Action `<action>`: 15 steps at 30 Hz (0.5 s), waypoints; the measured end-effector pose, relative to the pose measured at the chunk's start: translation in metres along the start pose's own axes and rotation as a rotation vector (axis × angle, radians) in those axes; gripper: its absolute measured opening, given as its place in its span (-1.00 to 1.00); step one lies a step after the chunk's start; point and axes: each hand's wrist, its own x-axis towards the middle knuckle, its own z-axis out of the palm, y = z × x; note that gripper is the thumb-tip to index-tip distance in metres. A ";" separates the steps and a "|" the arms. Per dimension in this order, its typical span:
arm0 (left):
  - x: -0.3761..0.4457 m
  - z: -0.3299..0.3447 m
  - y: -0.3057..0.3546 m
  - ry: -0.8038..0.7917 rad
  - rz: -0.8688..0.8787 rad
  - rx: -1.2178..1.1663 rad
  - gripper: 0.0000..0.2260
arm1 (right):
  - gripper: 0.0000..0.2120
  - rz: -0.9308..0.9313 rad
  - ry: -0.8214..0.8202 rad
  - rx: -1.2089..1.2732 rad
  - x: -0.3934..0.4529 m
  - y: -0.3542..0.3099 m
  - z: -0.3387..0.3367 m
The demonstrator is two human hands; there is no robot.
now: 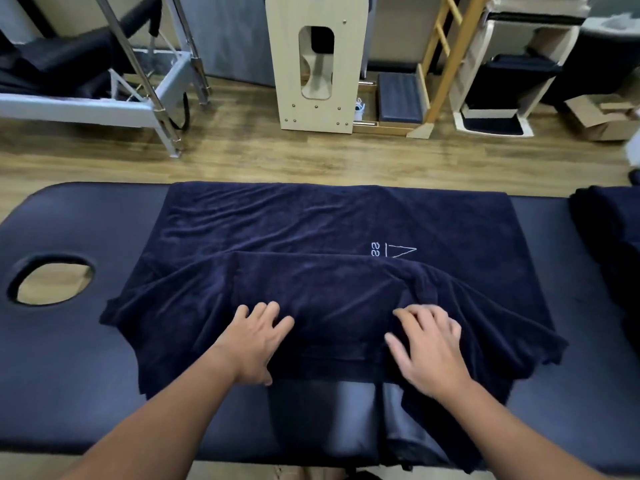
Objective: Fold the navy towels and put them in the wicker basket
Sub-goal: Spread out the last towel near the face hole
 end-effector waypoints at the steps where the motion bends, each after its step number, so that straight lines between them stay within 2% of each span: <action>1: -0.003 0.002 0.001 0.011 0.001 0.001 -0.21 | -0.45 -0.025 -0.049 -0.030 -0.011 -0.004 -0.003; 4: -0.015 0.008 0.002 0.048 0.029 0.014 -0.46 | -0.14 -0.001 -0.237 -0.109 -0.041 -0.007 -0.006; 7: -0.026 0.009 0.001 0.046 -0.018 0.064 -0.64 | -0.08 0.138 -0.284 -0.129 -0.060 -0.008 -0.002; 9: -0.030 0.012 0.000 0.033 -0.113 0.049 -0.66 | -0.20 0.208 -0.265 -0.110 -0.064 -0.012 0.000; 12: -0.032 0.012 -0.002 0.023 -0.223 -0.035 -0.71 | -0.50 0.282 -0.289 -0.042 -0.056 -0.013 -0.009; 15: -0.028 0.003 -0.005 0.096 -0.312 -0.198 -0.77 | -0.68 0.229 -0.254 -0.194 -0.046 -0.005 -0.020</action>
